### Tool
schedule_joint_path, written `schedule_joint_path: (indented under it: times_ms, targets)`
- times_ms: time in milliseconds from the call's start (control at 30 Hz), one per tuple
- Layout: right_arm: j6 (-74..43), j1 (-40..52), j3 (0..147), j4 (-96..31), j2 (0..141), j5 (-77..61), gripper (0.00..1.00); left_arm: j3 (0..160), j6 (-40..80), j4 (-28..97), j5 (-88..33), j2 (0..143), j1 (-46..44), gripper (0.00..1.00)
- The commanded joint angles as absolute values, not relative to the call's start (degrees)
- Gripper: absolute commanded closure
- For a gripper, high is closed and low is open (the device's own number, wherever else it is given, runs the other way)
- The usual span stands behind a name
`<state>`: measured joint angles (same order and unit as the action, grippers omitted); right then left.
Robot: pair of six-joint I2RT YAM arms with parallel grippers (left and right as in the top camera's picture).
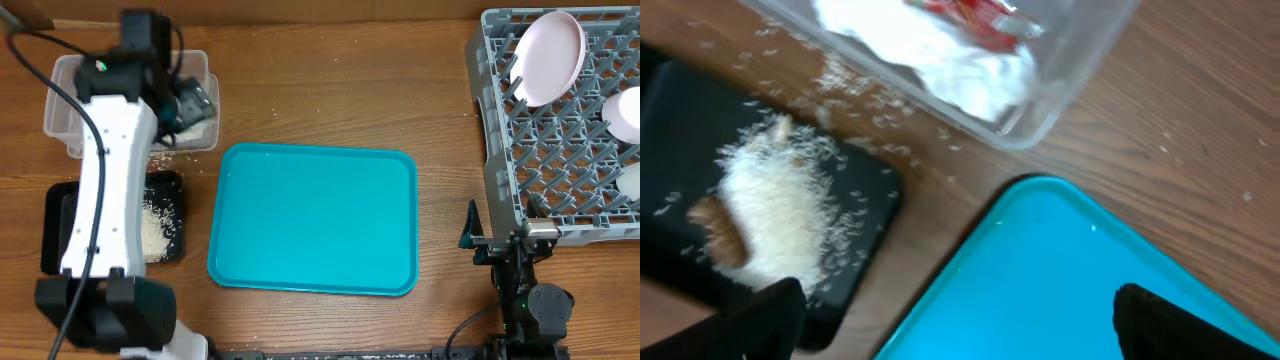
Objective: Sort waste into correct bins and load items into the dishwasher
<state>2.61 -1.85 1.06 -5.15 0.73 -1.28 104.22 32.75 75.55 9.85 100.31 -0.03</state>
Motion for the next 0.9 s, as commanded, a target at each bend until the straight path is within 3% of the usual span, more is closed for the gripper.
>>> schedule_joint_path:
  times_ms: [0, 467, 767, 867]
  targets:
    - [2.8, -1.9, 0.5, -4.8, 0.2, -1.5, 0.0, 89.1, 30.1, 67.3, 6.0, 90.8, -1.1, 0.0]
    - [2.8, -1.9, 0.5, -4.8, 0.2, -1.5, 0.0, 35.3, 28.3, 23.4, -1.0, 67.9, -1.1, 0.0]
    - [2.8, -1.9, 0.5, -4.8, 0.2, -1.5, 0.0, 17.4, 27.1, 21.3, -3.6, 59.7, -1.1, 0.0]
    - [2.8, -1.9, 0.5, -4.8, 0.2, -1.5, 0.0, 13.7, 21.1, 16.8, -3.5, 54.9, -1.1, 0.0]
